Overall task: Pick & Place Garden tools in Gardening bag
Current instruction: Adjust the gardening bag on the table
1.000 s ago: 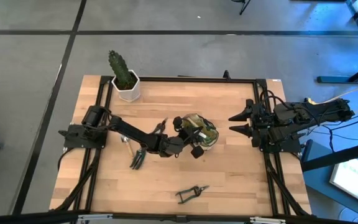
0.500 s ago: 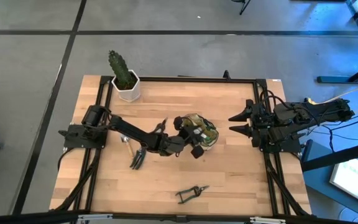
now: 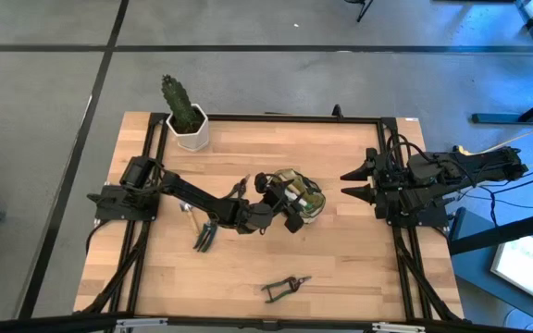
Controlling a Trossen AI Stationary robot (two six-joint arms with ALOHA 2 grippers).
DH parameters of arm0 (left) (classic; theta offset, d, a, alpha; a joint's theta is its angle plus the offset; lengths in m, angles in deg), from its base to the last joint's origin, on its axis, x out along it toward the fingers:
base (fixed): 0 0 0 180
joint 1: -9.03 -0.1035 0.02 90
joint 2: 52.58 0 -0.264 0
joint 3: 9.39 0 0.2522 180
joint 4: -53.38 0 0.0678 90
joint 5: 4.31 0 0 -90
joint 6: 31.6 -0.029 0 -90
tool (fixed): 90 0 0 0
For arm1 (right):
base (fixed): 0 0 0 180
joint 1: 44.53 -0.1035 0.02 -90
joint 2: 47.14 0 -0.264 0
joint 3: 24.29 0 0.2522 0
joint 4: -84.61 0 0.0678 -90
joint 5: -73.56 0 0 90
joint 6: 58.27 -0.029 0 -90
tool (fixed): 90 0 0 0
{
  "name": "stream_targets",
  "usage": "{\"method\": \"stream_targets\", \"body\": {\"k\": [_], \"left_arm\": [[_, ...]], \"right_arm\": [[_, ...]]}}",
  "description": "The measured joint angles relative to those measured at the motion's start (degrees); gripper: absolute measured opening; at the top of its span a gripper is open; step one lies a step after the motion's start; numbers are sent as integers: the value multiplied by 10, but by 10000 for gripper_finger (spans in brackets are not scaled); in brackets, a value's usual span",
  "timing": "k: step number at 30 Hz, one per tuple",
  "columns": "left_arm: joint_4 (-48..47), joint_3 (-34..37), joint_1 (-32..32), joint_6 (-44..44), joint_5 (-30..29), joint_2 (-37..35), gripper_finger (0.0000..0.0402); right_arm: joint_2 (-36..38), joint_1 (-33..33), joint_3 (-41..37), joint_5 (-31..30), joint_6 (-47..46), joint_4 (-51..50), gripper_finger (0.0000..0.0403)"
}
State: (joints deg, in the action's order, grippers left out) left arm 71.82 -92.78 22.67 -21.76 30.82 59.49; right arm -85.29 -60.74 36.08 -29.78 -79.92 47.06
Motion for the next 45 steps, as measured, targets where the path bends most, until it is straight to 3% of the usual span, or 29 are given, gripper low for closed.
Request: {"method": "stream_targets", "body": {"k": [10, 25, 32, 36, 40, 45], "left_arm": [[2, 0, 9, 43, -24, -2, 193], [10, 0, 20, -57, -54, -106, 196], [7, 0, 68, -47, -98, -207, 184], [-5, 0, 105, -46, -150, -252, 173], [-7, 0, 132, -37, -164, -273, 162], [-42, 0, 164, 39, -184, -273, 150]], "right_arm": [[0, 0, 0, 0, 0, 0, 193], [0, 0, 0, 0, -4, -5, 193], [0, 0, 0, 0, -6, -7, 193], [0, 0, 0, 0, -6, -12, 193], [0, 0, 0, -2, -6, -20, 193], [-1, 0, 0, -10, -6, -40, 193]]}}
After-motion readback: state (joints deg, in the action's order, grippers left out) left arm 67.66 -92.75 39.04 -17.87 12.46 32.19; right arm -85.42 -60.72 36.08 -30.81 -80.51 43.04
